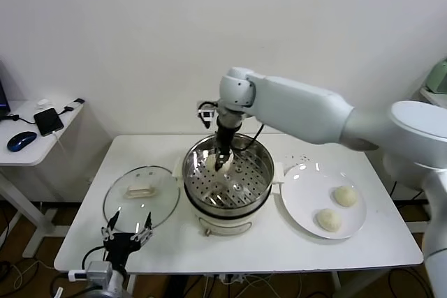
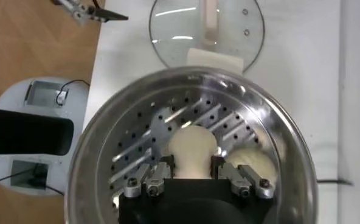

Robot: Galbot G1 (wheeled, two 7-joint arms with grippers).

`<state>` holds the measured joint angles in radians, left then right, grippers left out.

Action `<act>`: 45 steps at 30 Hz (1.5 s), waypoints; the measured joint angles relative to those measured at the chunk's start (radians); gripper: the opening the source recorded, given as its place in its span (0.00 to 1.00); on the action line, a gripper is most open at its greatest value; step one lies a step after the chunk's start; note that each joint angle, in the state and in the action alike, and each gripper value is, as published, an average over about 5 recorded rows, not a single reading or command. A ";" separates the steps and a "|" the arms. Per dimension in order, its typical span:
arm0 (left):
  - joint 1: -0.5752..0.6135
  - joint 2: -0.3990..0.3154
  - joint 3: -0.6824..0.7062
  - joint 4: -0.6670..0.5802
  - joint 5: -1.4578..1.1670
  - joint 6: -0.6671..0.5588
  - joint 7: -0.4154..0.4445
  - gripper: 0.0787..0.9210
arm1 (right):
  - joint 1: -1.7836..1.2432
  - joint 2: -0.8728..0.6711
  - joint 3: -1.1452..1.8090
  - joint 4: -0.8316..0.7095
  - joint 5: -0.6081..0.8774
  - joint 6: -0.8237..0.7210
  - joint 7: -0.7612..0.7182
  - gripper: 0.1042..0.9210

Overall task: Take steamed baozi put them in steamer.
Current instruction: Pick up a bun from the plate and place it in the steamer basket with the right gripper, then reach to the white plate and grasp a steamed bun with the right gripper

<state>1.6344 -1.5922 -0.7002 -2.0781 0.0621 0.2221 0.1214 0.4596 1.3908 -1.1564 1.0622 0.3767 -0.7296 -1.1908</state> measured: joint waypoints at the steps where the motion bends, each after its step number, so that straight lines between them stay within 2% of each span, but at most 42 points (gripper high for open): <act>1: 0.000 0.000 0.000 -0.001 -0.002 0.000 0.000 0.88 | -0.009 0.013 0.000 -0.012 -0.005 -0.002 0.004 0.40; 8: -0.003 0.000 -0.002 0.000 -0.015 0.001 0.000 0.88 | -0.055 0.071 0.005 -0.068 -0.030 -0.007 0.026 0.44; 11: -0.005 0.000 0.002 0.003 -0.017 0.002 0.000 0.88 | -0.062 0.081 0.007 -0.077 -0.037 -0.007 0.031 0.51; 21: -0.011 -0.002 0.008 0.014 -0.019 0.006 0.001 0.88 | -0.070 0.076 0.016 -0.070 -0.052 -0.007 0.043 0.84; 25: -0.010 -0.005 0.008 0.016 -0.019 0.008 0.001 0.88 | -0.055 0.038 0.022 -0.029 -0.060 -0.007 0.043 0.88; 30: -0.003 -0.005 0.005 0.006 -0.021 0.013 0.006 0.88 | 0.000 -0.072 0.020 0.068 -0.063 -0.007 0.019 0.88; 37: 0.006 -0.005 0.011 -0.007 -0.031 0.022 0.017 0.88 | 0.115 -0.308 0.010 0.211 -0.078 0.000 -0.064 0.88; 45: 0.017 -0.004 0.002 -0.003 -0.042 0.030 0.023 0.88 | 0.119 -0.607 0.023 0.333 -0.162 0.141 -0.166 0.88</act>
<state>1.6510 -1.5964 -0.6981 -2.0812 0.0199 0.2523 0.1443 0.5791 0.7835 -1.1335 1.3952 0.2144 -0.5890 -1.3568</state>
